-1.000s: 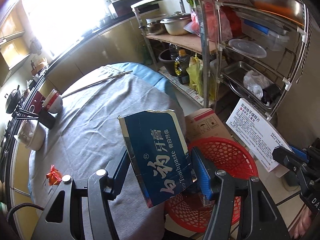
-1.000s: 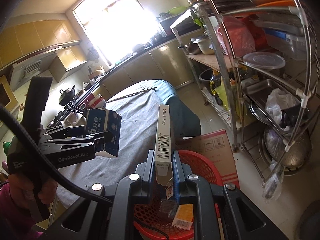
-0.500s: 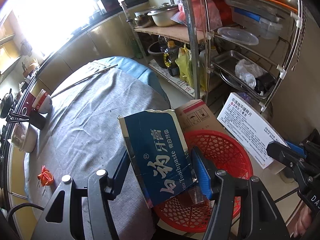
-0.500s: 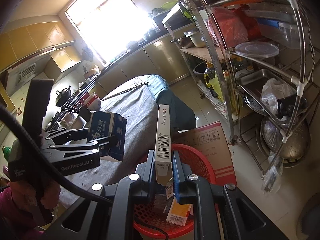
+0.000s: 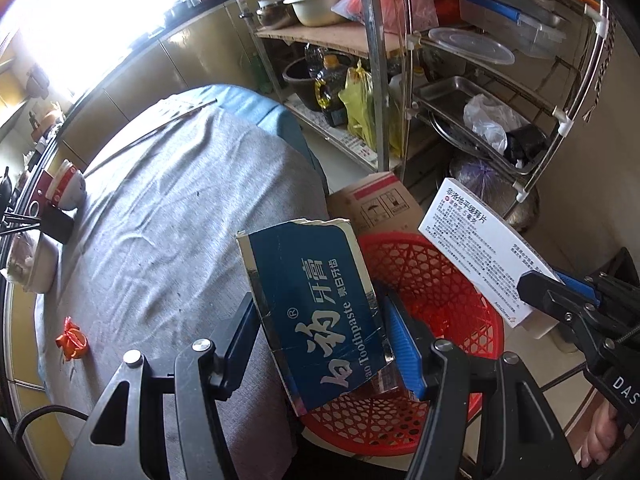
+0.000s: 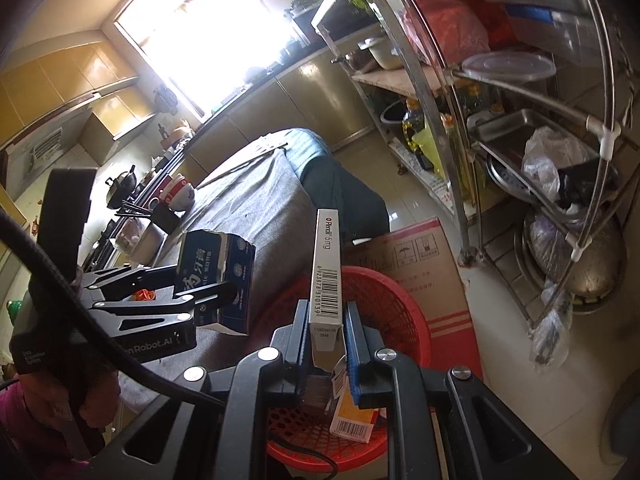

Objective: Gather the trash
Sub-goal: 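Release the toothpaste box and white medicine box into the basket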

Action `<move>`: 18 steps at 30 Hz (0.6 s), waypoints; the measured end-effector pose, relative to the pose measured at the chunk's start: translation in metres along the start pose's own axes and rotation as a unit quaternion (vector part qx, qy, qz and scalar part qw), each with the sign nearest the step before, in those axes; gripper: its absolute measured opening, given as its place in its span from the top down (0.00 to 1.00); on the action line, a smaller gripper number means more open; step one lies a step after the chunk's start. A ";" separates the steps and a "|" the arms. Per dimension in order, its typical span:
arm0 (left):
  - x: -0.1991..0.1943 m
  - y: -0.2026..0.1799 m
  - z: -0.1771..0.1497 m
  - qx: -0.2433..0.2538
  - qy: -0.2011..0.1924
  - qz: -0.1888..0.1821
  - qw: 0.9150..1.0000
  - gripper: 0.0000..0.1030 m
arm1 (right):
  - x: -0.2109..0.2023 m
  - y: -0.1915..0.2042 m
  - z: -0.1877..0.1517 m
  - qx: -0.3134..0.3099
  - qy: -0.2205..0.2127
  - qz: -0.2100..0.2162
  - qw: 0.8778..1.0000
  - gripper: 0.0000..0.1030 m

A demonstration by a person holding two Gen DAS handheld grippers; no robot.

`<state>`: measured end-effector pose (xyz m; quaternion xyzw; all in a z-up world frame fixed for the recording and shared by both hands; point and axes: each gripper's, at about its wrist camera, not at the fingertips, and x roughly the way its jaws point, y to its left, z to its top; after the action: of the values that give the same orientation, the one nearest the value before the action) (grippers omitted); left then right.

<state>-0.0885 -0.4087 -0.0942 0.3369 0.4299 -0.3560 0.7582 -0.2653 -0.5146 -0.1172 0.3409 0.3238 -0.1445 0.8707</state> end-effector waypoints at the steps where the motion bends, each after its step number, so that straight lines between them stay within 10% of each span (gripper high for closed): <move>1: 0.002 0.000 -0.001 0.000 0.003 -0.002 1.000 0.38 | 0.002 -0.001 -0.001 0.000 0.003 -0.001 1.000 0.83; 18: 0.010 0.001 -0.013 -0.002 0.028 -0.039 0.999 0.35 | 0.019 -0.012 -0.005 0.045 0.052 0.004 0.998 0.80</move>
<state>-0.0894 -0.4003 -0.1076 0.3282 0.4649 -0.3743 0.7322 -0.2593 -0.5203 -0.1383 0.3876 0.3608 -0.1377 0.8370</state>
